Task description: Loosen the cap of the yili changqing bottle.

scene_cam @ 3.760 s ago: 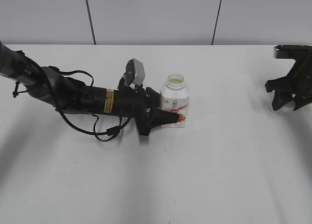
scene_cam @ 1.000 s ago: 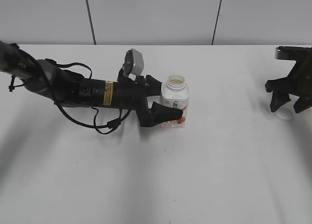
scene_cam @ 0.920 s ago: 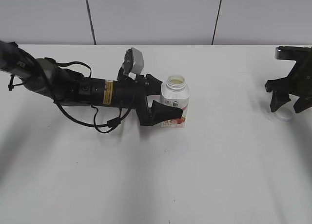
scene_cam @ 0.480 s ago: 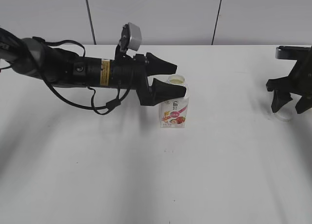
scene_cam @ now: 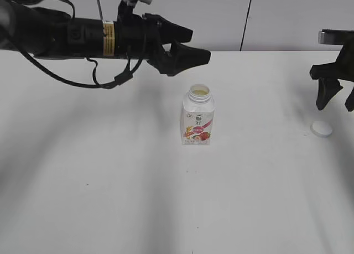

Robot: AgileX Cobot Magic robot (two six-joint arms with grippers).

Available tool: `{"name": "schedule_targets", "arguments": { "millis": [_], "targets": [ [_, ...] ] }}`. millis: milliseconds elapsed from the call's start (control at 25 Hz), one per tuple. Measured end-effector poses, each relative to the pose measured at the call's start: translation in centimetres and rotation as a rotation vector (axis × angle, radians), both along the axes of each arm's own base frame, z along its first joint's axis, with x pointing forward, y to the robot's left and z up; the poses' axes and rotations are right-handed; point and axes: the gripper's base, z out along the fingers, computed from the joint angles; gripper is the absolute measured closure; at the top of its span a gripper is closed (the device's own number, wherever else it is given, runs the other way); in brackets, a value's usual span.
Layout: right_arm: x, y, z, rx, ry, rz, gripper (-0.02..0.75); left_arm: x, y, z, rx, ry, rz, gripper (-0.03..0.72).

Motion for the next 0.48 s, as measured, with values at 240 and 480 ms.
{"name": "schedule_targets", "arguments": {
  "millis": [240, 480],
  "targets": [
    [0.6, 0.0, 2.1, 0.003, 0.003, 0.007, 0.225, 1.1, 2.1, 4.0, 0.201, -0.101, 0.304, 0.097],
    [1.7, 0.1, 4.1, 0.014, -0.072, 0.003, 0.225, 2.3, 4.9, 6.5, 0.317, -0.15, 0.651, 0.097]
  ]
}}
